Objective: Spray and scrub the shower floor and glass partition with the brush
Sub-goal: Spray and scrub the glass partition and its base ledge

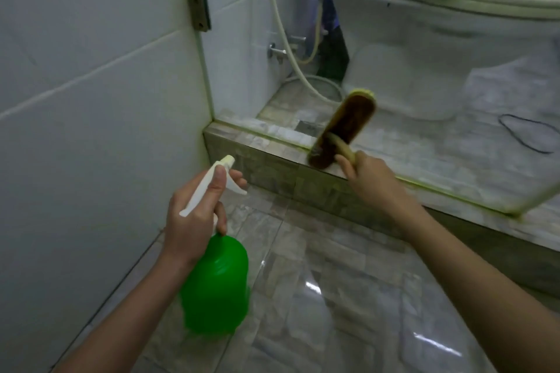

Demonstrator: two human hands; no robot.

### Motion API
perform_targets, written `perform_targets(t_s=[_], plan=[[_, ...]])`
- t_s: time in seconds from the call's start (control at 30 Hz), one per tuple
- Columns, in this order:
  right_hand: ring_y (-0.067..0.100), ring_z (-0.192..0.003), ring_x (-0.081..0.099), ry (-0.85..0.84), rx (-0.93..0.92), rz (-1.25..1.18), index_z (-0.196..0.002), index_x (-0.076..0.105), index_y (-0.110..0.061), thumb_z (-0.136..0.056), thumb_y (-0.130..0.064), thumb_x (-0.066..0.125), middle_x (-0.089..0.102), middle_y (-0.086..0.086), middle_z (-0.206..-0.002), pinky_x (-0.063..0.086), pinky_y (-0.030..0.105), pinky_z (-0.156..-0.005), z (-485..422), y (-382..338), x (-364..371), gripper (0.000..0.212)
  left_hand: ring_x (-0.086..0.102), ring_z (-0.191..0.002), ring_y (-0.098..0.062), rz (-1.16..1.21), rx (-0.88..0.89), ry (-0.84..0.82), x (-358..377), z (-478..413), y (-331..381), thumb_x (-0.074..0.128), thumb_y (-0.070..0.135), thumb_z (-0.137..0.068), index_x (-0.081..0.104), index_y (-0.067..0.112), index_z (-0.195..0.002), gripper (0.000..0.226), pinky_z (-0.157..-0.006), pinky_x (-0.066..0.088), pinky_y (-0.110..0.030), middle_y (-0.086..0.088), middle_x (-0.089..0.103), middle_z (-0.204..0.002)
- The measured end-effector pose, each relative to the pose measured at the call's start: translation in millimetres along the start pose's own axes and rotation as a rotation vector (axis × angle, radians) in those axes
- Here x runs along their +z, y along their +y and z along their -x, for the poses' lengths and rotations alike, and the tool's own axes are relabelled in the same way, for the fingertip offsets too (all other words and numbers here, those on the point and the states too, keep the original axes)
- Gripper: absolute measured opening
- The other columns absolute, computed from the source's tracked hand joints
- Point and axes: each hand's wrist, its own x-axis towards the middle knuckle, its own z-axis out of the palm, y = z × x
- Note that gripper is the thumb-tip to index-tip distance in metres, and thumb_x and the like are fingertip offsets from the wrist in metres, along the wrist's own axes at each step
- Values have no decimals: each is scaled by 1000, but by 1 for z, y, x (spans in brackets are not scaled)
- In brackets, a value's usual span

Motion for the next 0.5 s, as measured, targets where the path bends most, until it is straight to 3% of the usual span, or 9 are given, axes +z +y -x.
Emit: perform_targets(t_s=[0.1, 0.23, 0.33, 0.5], plan=[[11, -56, 48, 4, -73, 35, -86, 46, -19, -99, -49, 37, 50, -4, -67, 31, 26, -46, 4, 18, -6, 35, 44, -35, -14, 25, 19, -15, 17, -1, -1, 48, 51, -95, 73, 29, -94, 33, -40, 39, -21, 0, 77, -96], [25, -65, 59, 136, 166, -135, -94, 55, -13, -98, -46, 40, 60, 5, -74, 39, 32, -52, 58, 90, -17, 37, 44, -36, -14, 28, 16, -74, 35, 0, 4, 44, 45, -98, 75, 39, -87, 33, -40, 38, -20, 3, 77, -95], [35, -78, 62, 303, 311, -172, -102, 61, -6, -98, -42, 42, 60, 11, -80, 40, 34, -61, 88, 118, -11, 40, 44, -37, -14, 31, 22, -98, 40, 1, 5, 43, 46, -98, 74, 26, -93, 36, -42, 39, -22, 2, 76, -98], [22, -62, 56, 129, 102, -150, -97, 54, -14, -99, -47, 39, 59, 3, -72, 41, 33, -50, 32, 57, 10, 36, 44, -38, -16, 3, 0, -152, 51, 1, -3, 44, 51, -96, 73, 23, -95, 40, -45, 39, -24, 1, 76, -101]])
